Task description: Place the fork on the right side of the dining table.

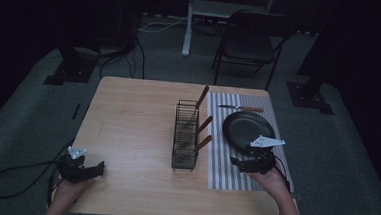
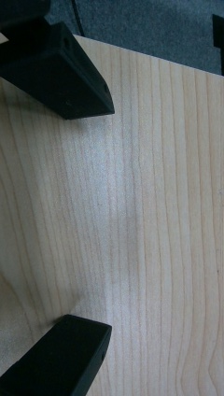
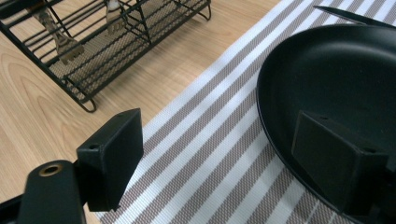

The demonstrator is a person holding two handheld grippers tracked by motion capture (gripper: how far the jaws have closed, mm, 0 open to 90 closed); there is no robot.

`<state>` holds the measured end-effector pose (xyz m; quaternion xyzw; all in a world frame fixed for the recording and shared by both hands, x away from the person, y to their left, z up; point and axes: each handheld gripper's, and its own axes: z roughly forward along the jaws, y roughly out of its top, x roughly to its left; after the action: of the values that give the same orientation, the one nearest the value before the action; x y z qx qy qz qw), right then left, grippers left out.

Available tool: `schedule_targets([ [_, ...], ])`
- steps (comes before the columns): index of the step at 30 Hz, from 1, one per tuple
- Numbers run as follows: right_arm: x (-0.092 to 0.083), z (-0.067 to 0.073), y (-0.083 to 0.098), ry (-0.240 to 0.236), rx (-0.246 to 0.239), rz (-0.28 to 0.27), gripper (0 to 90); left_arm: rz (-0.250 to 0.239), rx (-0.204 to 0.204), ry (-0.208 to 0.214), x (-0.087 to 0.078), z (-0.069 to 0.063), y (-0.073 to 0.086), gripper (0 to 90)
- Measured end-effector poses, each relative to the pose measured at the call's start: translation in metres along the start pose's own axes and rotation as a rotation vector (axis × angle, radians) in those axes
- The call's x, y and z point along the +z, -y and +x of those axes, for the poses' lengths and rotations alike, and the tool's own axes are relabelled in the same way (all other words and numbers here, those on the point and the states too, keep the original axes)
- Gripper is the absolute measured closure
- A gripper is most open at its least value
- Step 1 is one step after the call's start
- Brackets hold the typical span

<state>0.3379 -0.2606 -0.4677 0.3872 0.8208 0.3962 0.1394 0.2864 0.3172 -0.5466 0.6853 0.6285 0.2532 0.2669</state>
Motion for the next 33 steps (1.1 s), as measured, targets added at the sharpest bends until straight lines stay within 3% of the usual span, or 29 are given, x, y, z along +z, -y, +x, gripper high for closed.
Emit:
schedule_targets([
  [33,0.009,0.014,-0.084,-0.05,-0.075,-0.096,20.8,-0.001,-0.001,0.0,0.0,0.0,0.0,0.0],
])
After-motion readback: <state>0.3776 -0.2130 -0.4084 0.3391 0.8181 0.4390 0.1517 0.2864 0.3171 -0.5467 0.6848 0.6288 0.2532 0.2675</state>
